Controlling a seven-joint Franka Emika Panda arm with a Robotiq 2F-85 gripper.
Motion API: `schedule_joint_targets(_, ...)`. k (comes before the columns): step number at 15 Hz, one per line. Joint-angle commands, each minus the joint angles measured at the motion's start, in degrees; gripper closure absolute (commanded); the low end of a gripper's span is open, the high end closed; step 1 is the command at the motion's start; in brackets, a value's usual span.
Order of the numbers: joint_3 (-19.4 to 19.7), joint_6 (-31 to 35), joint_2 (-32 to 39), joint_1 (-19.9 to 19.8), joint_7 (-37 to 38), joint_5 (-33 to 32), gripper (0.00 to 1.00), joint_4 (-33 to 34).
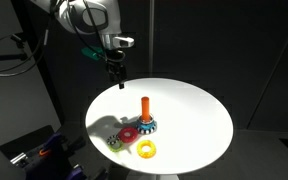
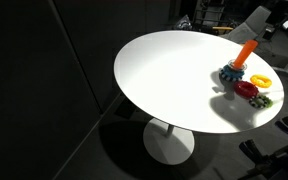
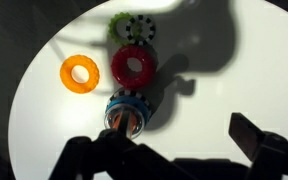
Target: Put the clear ring on the orange stand
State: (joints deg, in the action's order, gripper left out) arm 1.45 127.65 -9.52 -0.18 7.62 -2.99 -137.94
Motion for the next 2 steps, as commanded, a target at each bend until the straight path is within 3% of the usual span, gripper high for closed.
schedule_joint_targets(1, -0.5, -0.1, 0.1, -0.5, -0.1, 0.1, 0.00, 0.1)
schedule_joint_targets(2, -0.5, -0.1, 0.2, -0.5, -0.1, 0.1, 0.00, 0.1)
